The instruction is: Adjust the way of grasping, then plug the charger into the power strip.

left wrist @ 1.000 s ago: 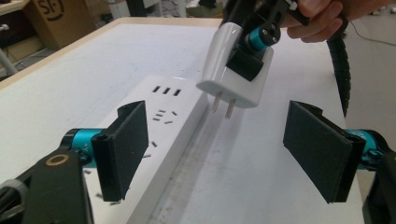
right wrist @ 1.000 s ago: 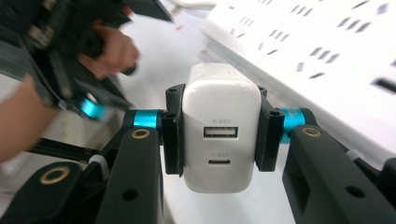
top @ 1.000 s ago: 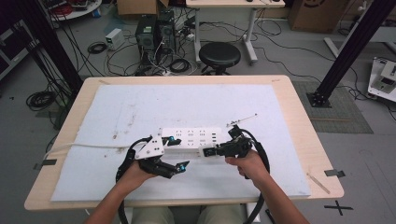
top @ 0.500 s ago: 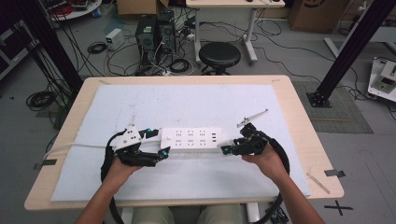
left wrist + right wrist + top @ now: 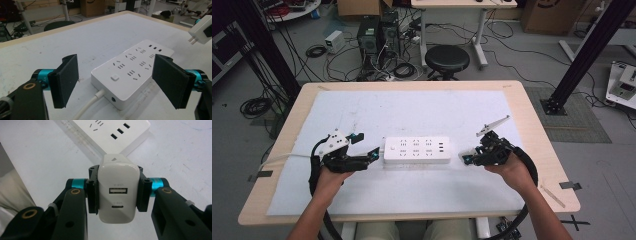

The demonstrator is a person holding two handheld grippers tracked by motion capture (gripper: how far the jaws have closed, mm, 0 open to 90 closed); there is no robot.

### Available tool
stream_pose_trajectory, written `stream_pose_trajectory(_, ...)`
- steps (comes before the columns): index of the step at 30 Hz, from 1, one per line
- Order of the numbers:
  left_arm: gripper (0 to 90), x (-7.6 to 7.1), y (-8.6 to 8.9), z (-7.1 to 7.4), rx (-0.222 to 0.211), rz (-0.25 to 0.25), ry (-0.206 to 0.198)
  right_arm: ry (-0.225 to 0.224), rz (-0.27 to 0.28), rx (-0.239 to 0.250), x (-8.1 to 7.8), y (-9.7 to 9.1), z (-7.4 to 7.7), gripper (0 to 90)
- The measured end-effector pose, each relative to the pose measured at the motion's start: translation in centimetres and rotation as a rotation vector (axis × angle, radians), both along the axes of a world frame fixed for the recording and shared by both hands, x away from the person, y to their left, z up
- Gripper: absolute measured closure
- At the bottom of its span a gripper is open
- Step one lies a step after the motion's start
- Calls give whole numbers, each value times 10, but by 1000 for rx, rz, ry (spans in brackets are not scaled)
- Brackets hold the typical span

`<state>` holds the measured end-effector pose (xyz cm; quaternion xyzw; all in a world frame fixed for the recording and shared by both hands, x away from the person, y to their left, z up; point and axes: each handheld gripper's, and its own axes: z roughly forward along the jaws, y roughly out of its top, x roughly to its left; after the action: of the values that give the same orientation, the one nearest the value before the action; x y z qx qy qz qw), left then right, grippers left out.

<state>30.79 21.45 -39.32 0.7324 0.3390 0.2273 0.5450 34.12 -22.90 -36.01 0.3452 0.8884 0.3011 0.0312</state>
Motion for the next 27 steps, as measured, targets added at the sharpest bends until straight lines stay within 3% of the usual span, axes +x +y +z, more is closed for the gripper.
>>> stream_pose_trajectory(13,215,-8,14,4,-4,53,-17,-40,8,-78,0,-9,11,632)
stream_pose_trajectory(27,215,-8,21,4,-2,57,-26,-44,42,-105,8,-5,18,632)
